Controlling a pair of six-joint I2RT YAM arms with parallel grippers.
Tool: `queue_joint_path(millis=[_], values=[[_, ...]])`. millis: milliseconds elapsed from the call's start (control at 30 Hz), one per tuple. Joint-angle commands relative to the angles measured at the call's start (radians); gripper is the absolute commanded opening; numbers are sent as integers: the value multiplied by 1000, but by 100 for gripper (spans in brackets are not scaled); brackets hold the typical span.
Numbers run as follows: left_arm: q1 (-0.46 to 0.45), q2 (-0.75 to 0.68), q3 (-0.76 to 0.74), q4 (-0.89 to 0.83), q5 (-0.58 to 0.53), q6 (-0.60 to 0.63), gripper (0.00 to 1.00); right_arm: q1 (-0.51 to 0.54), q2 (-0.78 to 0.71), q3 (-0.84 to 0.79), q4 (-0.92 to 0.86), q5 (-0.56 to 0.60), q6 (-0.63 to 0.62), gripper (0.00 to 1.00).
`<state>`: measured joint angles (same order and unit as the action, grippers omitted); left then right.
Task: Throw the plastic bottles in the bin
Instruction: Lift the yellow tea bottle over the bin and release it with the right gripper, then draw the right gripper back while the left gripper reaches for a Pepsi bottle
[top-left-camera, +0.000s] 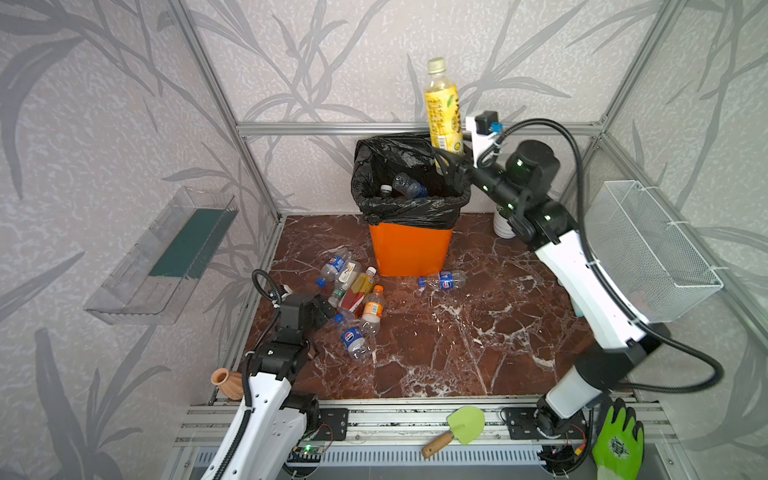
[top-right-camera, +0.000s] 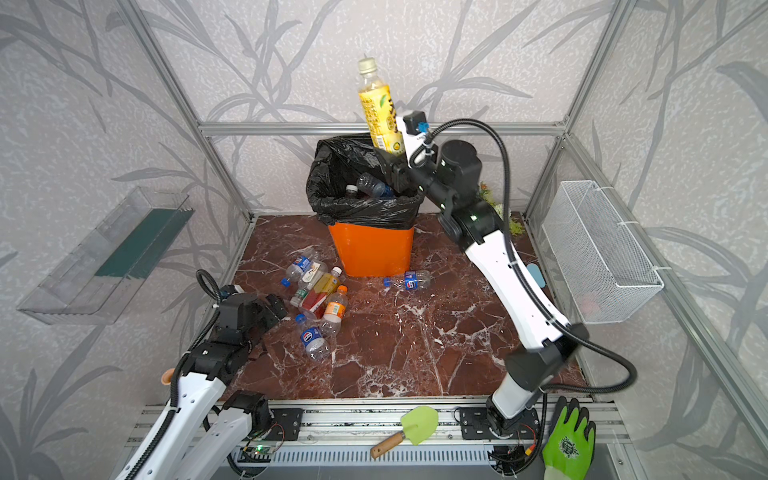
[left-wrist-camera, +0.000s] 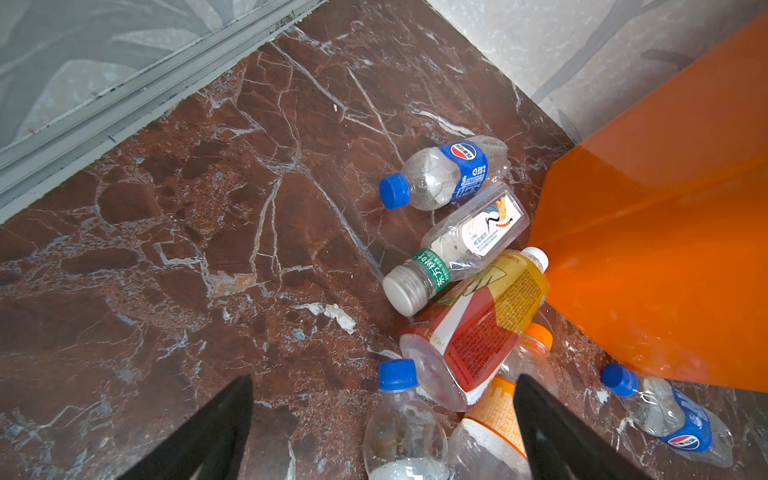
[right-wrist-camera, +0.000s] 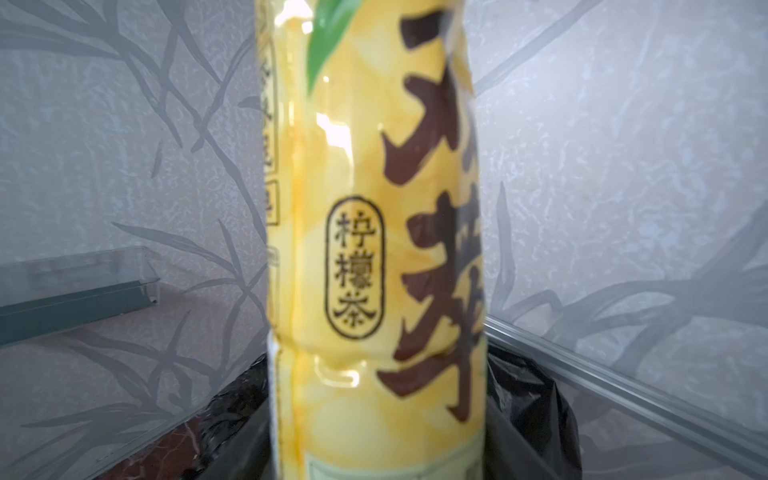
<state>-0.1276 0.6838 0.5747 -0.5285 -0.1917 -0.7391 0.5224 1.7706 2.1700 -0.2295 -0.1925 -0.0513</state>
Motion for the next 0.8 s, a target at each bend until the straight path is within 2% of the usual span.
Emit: queue_joint_path(millis=[0,133,200,333,533,767], values=[[6,22,50,-34,5,18,97,-5,67,121,-366,18,16,98],[6,18,58,-22,24,39,97,-9,-3,50,-279,141,27,99],[6,15,69,-30,27,50,97,-9,-101,-60,-161,175,28,99],[6,8,80,-37,52,76,97,-12,-263,-302,30,198,26,99],[5,-7,84,-88,110,43,94,-47,-417,-567,111,213,54,99],[-50,-26,13,-151,177,-73,89,-147,-647,-1070,214,232,262,99]])
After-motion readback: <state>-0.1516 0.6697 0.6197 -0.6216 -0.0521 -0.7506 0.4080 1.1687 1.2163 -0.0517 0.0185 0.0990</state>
